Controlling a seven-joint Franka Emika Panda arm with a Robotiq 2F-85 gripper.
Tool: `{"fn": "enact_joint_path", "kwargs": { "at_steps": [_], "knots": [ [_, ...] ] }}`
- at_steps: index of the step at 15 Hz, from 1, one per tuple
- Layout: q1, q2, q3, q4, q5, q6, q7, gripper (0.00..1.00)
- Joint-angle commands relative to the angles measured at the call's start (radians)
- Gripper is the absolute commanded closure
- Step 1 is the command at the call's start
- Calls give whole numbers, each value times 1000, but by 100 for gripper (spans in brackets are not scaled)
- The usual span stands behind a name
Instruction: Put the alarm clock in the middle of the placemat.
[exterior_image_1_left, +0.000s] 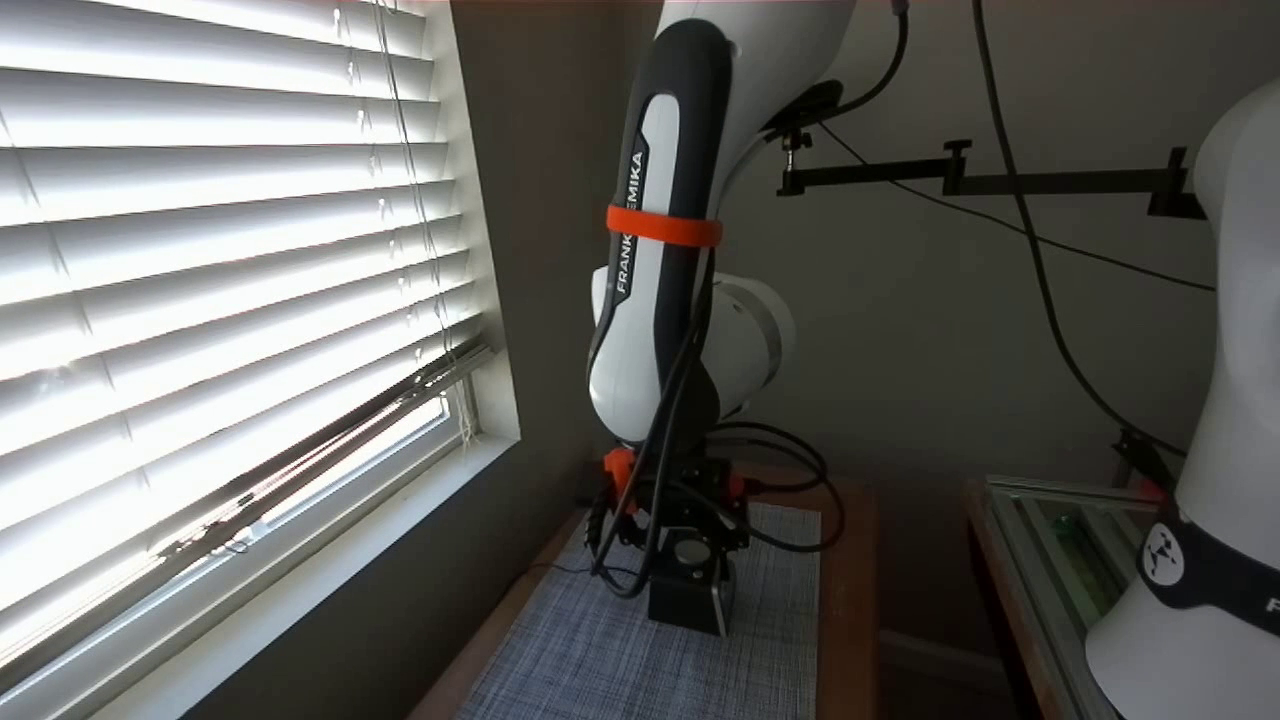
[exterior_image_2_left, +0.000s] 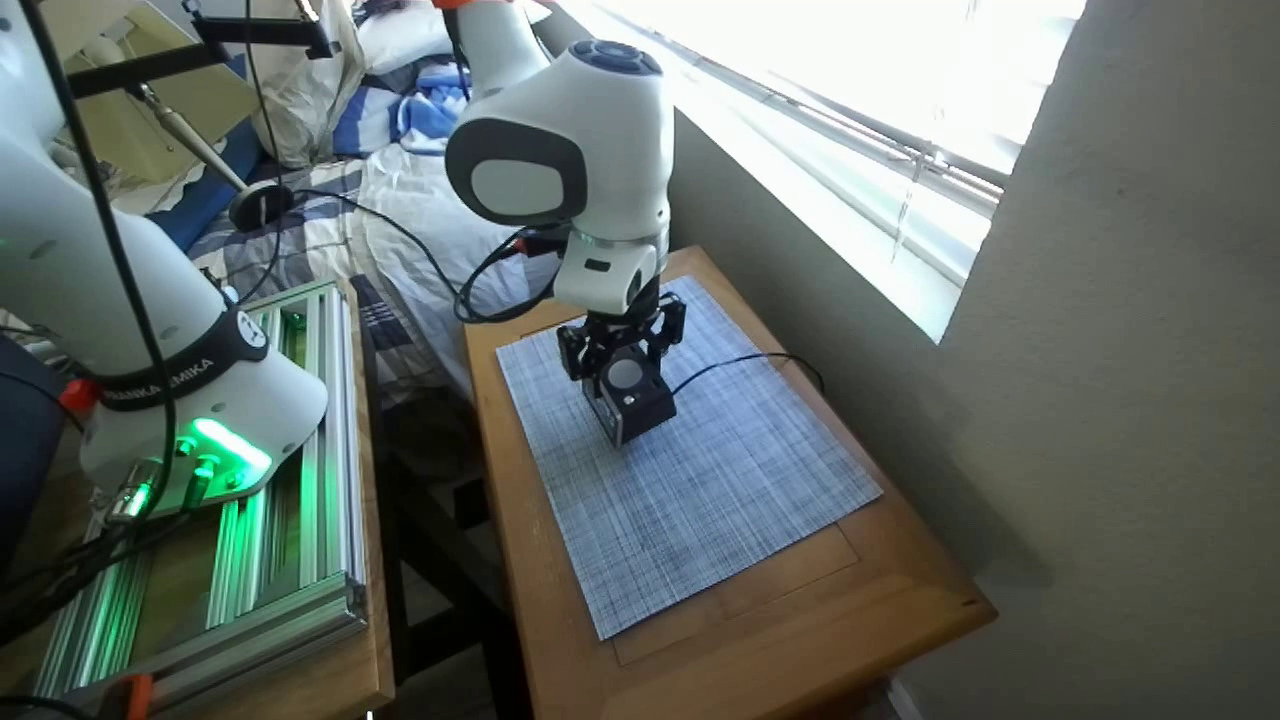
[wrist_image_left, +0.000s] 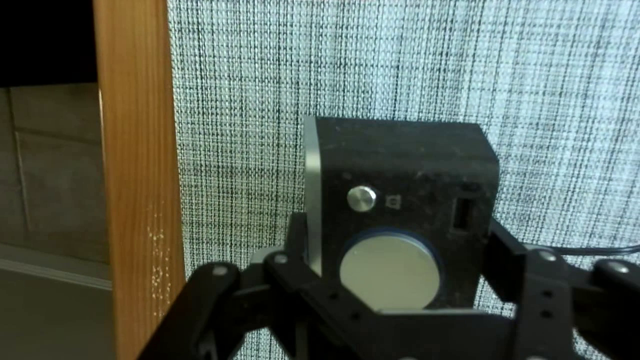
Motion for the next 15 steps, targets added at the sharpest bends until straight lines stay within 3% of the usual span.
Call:
{"fn": "enact_joint_path", "kwargs": {
  "at_steps": [1, 15],
  "knots": [
    [7, 26, 1, 25, 28, 24, 19, 44],
    [6, 127, 14, 113, 43, 15, 45, 44]
  ]
}}
